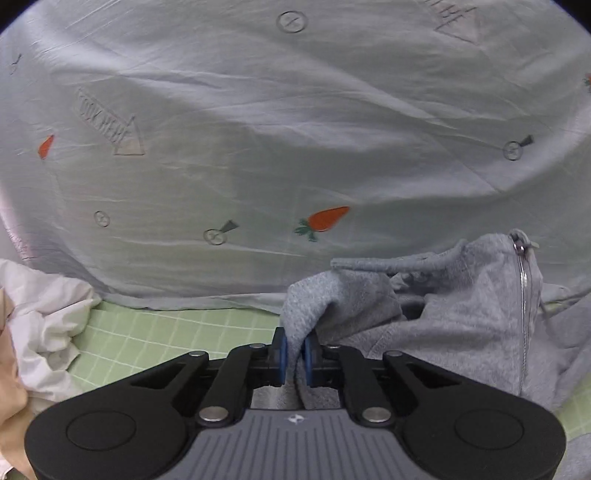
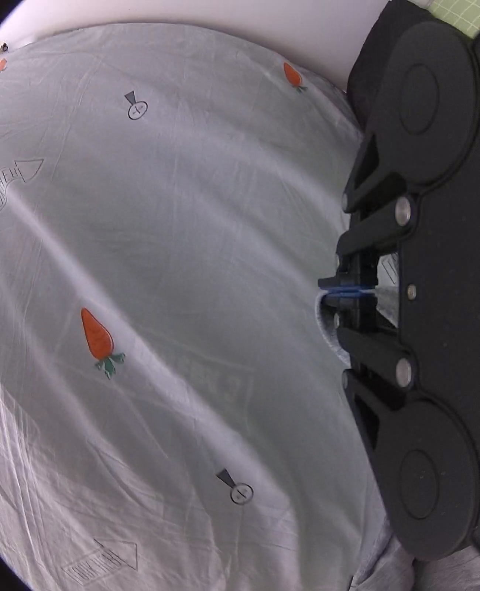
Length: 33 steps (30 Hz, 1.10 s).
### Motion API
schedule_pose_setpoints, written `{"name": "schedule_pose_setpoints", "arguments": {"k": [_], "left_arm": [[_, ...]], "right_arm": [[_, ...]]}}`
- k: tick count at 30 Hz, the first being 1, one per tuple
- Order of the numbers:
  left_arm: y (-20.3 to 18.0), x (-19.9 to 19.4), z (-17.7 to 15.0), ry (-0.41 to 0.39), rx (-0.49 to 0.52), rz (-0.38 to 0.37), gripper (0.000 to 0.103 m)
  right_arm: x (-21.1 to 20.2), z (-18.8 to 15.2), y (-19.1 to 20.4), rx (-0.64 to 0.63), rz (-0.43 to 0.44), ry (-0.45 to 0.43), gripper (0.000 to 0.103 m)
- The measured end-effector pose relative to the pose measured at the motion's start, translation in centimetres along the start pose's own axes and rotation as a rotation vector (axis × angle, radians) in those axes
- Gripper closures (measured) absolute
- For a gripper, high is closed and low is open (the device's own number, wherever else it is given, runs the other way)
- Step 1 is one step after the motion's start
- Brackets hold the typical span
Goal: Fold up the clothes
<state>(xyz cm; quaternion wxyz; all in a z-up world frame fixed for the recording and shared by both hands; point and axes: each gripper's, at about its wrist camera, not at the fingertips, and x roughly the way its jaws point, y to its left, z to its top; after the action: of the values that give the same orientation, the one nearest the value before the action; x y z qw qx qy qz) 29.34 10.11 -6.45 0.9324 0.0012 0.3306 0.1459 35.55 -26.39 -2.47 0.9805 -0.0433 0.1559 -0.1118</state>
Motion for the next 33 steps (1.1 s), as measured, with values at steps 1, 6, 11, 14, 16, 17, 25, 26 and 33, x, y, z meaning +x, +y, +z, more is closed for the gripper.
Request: {"name": "schedule_pose_setpoints", "arguments": {"k": [1, 6, 11, 14, 16, 17, 25, 26, 33], "left_arm": [[1.1, 1.7, 0.1, 0.054, -0.047, 0.046, 0.091], [3.9, 3.6, -1.8, 0.186, -0.187, 0.022, 0.081], [3.8, 0.9, -4.5, 0.234, -0.192, -0.059, 0.069], [3.4, -0.7, -6.5, 0.292, -0.186, -0.089, 0.063], [2.6, -1.9, -7.8, 0.328, -0.167, -0.112, 0.059], [2.3, -2.5, -8.4, 0.345, -0.158, -0.124, 0.059], [-1.8, -8.4, -11.0, 0.353, -0.070, -0.317, 0.045], [-2.5, -8.9, -11.1, 0.344, -0.043, -0.330, 0.044], [-6.4, -10.3, -11.6, 0.315, 0.087, -0.412, 0.040]], "right_arm": [[1.1, 0.0, -0.3, -0.015, -0.003, 0.047, 0.099], [2.4, -4.8, 0.3, -0.032, 0.083, 0.299, 0.055], [-0.9, -11.0, 1.4, 0.083, 0.276, 0.499, 0.054], [-3.3, -13.6, 2.6, 0.135, 0.339, 0.583, 0.051], [-4.7, -14.7, 2.9, 0.177, 0.364, 0.614, 0.043], [-5.3, -15.1, 2.8, 0.204, 0.371, 0.626, 0.040], [-9.9, -16.6, 0.6, 0.328, 0.332, 0.658, 0.031], [-10.6, -16.6, 0.4, 0.317, 0.326, 0.649, 0.031], [-13.9, -17.5, -1.1, 0.292, 0.328, 0.626, 0.032]]}}
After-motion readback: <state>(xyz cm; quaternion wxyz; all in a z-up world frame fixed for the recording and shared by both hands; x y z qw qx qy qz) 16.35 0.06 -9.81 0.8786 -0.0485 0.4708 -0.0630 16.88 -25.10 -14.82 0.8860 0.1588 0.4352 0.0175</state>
